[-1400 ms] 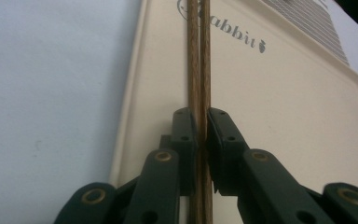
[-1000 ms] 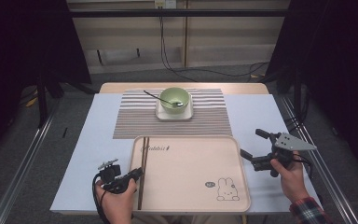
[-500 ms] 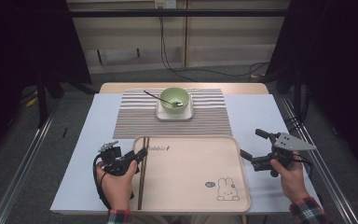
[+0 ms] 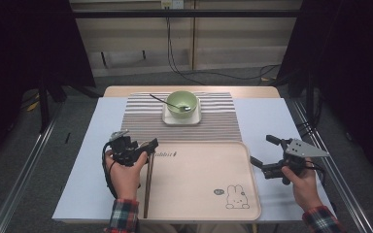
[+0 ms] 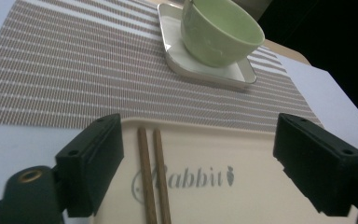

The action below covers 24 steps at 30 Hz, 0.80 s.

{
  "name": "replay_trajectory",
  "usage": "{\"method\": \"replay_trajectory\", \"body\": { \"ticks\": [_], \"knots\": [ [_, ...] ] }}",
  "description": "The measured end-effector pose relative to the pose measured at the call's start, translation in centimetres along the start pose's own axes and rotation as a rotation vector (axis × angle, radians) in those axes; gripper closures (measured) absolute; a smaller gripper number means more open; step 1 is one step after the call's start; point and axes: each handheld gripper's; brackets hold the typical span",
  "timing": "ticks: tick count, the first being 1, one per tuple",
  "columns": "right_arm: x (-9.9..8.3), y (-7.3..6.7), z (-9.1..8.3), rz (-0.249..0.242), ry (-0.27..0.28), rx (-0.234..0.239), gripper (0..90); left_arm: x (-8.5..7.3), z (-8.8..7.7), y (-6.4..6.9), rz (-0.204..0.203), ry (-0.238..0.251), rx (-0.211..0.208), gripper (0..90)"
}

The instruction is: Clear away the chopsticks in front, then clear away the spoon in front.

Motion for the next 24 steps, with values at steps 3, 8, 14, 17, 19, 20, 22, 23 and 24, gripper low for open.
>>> {"method": "replay_trajectory", "body": {
  "ticks": [3,8,14,17,19,20,22,23,24],
  "knots": [
    [0.0,0.0,0.0,-0.003,-0.001,0.004,0.0,0.6,0.4,0.2,0.0,0.012,-0.011,13.2],
    [0.0,0.1,0.1,0.0,0.003,0.0,0.0,1.5,1.2,0.7,0.014,0.032,-0.005,10.9],
    [0.0,0.2,0.4,0.001,-0.001,0.007,0.0,2.1,2.4,1.0,0.014,0.039,-0.01,9.1],
    [0.0,0.3,0.6,0.009,0.004,0.004,0.0,2.4,3.1,1.0,0.023,0.05,-0.012,7.9],
    [0.0,0.3,0.6,0.01,0.006,0.009,0.0,2.7,3.4,1.1,0.024,0.054,-0.012,7.3],
    [0.0,0.3,0.6,0.01,0.006,0.009,0.0,2.7,3.4,1.1,0.024,0.054,-0.012,7.0],
    [0.0,0.3,0.7,0.01,0.01,0.005,0.0,3.1,3.8,1.2,0.025,0.064,-0.01,6.4],
    [0.0,0.3,0.6,0.007,0.008,0.01,0.0,3.2,3.9,1.3,0.023,0.074,-0.006,6.1],
    [0.0,0.2,0.6,0.005,0.005,0.014,0.0,3.4,4.1,1.3,0.023,0.076,-0.008,6.1]
  ]
}}
Point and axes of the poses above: each handheld gripper's, and its own axes: z roughly forward along the jaws, x roughly out of its top, y roughly to its right, and after that the axes turned 15 degrees about -z, right-handed
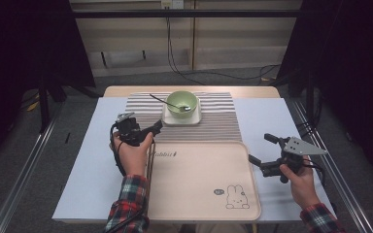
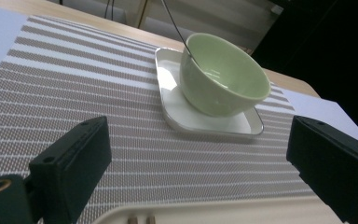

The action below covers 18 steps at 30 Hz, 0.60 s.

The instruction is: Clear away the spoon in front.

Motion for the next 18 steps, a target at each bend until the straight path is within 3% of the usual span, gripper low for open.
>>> {"method": "replay_trajectory", "body": {
  "ticks": [5,12,15,18],
  "knots": [
    [0.0,0.1,0.0,0.004,0.0,-0.006,0.0,0.4,0.9,0.4,-0.026,0.017,-0.003,6.0],
    [0.0,0.1,0.2,0.007,0.0,-0.011,0.0,1.1,2.3,1.0,-0.012,0.049,-0.003,7.9],
    [0.1,0.1,0.0,0.004,0.002,0.006,0.0,1.3,2.6,0.9,-0.009,0.057,0.0,11.9],
    [0.1,0.1,-0.1,0.009,0.012,-0.012,0.0,1.6,3.2,0.8,-0.041,0.057,-0.016,17.8]
  ]
}}
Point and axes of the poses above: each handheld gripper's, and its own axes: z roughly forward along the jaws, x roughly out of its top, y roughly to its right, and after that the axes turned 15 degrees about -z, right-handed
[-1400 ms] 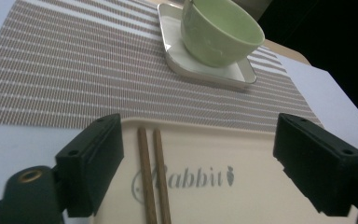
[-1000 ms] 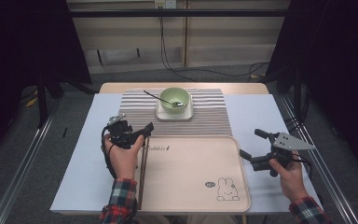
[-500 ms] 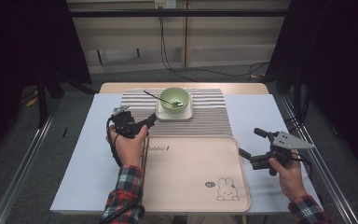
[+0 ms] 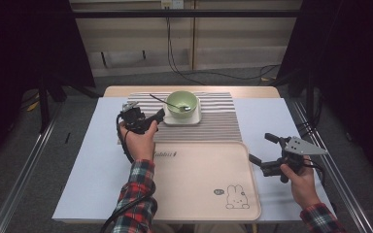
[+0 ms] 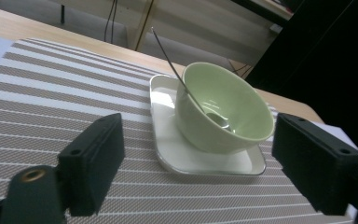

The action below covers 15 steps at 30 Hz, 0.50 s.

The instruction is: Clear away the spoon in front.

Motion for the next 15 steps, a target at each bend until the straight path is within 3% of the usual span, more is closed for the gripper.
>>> {"method": "replay_trajectory", "body": {
  "ticks": [5,7,15],
  "knots": [
    [0.0,0.2,0.1,-0.003,0.0,-0.001,0.0,0.1,0.7,-0.4,-0.001,0.021,0.007,23.7],
    [0.0,0.1,0.2,0.003,-0.004,-0.003,0.0,0.0,1.2,-0.7,0.003,0.027,0.002,32.3],
    [0.0,0.3,0.3,0.001,0.005,0.011,0.0,-0.2,3.2,-0.5,0.026,0.042,-0.007,43.0]
  ]
}}
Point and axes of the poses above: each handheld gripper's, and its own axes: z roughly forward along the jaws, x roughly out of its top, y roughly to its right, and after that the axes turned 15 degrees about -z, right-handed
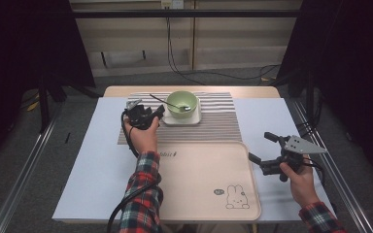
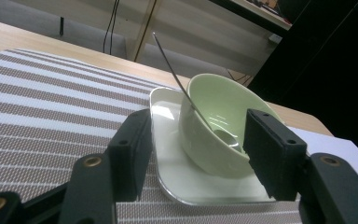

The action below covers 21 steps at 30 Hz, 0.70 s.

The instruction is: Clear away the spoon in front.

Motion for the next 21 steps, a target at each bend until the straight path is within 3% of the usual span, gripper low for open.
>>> {"method": "replay_trajectory", "body": {
  "ticks": [6,10,13,15,18,21],
  "knots": [
    [0.0,0.0,0.0,0.0,0.002,-0.013,0.0,0.0,1.5,-0.1,-0.044,0.033,-0.01,53.5],
    [0.0,0.0,0.1,0.003,-0.001,-0.012,0.0,-0.1,2.4,-0.2,-0.048,0.05,-0.002,58.7],
    [0.0,0.0,0.1,0.004,-0.002,-0.01,0.0,-0.3,3.0,-0.3,-0.07,0.058,-0.004,59.7],
    [0.0,0.0,0.1,0.0,-0.005,-0.012,0.0,-0.3,3.3,-0.2,-0.059,0.046,0.007,61.6],
    [0.0,0.0,0.1,0.004,-0.007,-0.013,0.0,-0.3,3.8,-0.2,-0.095,0.053,0.013,61.6],
    [0.0,0.1,0.1,0.0,-0.006,-0.017,0.0,-0.3,4.0,-0.1,-0.09,0.048,0.024,61.7]
  ]
}}
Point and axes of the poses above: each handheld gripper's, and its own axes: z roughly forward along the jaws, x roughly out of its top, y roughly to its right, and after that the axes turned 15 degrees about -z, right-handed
